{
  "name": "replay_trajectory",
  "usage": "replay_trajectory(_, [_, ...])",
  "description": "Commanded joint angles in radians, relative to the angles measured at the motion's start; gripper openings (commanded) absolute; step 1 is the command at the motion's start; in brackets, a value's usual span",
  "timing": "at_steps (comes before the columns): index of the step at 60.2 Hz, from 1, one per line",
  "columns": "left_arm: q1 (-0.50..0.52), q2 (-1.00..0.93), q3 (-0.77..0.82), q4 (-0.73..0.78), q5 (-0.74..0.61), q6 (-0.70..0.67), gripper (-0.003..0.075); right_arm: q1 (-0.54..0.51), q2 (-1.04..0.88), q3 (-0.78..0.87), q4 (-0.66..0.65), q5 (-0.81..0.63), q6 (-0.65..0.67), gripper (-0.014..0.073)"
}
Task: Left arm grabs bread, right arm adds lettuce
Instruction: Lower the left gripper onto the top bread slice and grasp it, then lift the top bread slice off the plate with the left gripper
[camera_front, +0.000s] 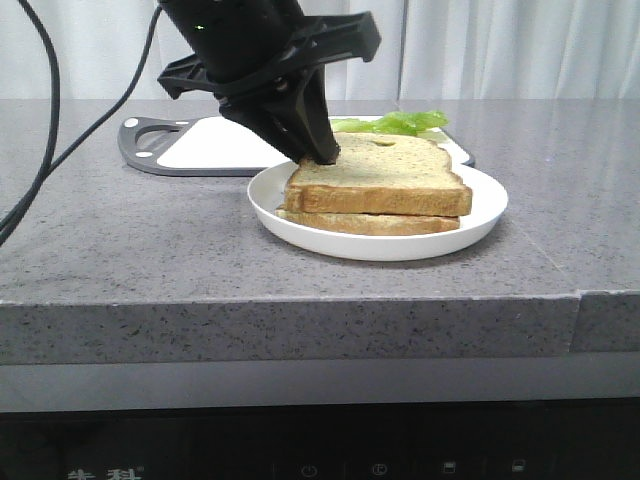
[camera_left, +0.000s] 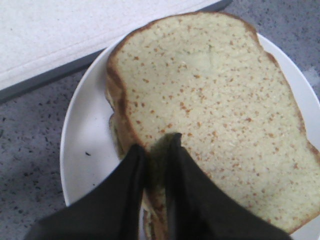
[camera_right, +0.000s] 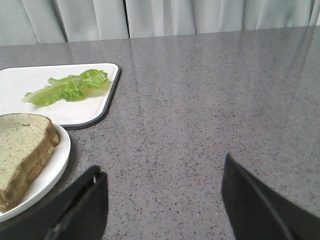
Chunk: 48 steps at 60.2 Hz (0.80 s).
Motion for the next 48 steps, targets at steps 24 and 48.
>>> replay_trajectory(24, [-0.005,-0.103,-0.024,0.016,-0.128,0.000,-0.0021,0.001,0.017,-0.033,-0.009,-0.072,-0.001,0.0505])
replay_trajectory(48, [-0.005,-0.265,0.023,0.106,-0.279,0.000,-0.0021,0.001,0.019,-0.033,-0.009,-0.066,-0.001,0.0505])
